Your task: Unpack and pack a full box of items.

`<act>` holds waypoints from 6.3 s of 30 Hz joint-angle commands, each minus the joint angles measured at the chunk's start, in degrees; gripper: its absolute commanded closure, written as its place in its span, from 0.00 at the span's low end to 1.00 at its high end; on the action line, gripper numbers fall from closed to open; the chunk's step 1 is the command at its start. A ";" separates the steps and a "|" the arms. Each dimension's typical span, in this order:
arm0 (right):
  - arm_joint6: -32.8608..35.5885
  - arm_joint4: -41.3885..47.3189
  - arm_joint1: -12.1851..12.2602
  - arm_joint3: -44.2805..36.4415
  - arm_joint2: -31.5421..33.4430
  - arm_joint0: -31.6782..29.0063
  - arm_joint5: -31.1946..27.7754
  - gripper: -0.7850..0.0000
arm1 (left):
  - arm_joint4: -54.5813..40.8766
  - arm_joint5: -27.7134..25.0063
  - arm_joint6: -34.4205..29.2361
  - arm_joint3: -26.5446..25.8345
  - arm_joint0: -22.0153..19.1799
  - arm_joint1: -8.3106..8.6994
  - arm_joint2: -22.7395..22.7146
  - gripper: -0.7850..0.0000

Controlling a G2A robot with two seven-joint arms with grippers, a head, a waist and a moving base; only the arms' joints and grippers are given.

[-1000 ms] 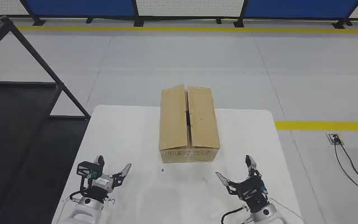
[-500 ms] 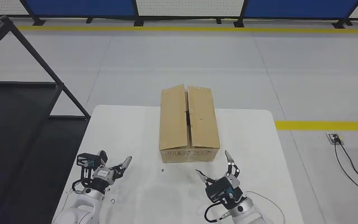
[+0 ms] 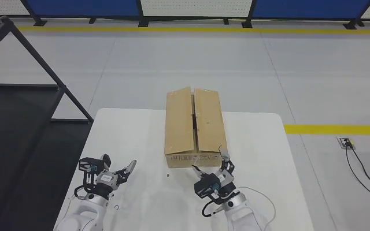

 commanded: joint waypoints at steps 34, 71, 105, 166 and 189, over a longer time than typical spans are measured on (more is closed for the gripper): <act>12.04 -16.35 -4.50 8.35 -2.19 6.79 3.99 0.81 | 0.59 1.79 0.62 0.06 0.47 -0.69 0.53 0.00; -17.15 2.15 -2.17 3.06 15.22 -3.53 -15.10 1.00 | -0.55 4.79 0.78 0.98 -1.32 -1.01 -3.72 0.00; -23.21 6.49 -0.36 1.83 21.50 -6.55 -27.38 1.00 | -0.87 4.48 1.48 1.02 -0.62 -1.08 -4.80 0.00; -32.92 17.79 3.48 1.16 27.68 -7.13 -37.80 0.00 | 4.06 -0.16 4.81 7.62 -6.15 -1.28 -5.10 0.00; -32.67 18.18 4.29 -1.21 30.02 -12.42 -38.19 0.00 | 8.74 -2.29 7.65 20.99 -18.19 -1.82 1.43 0.00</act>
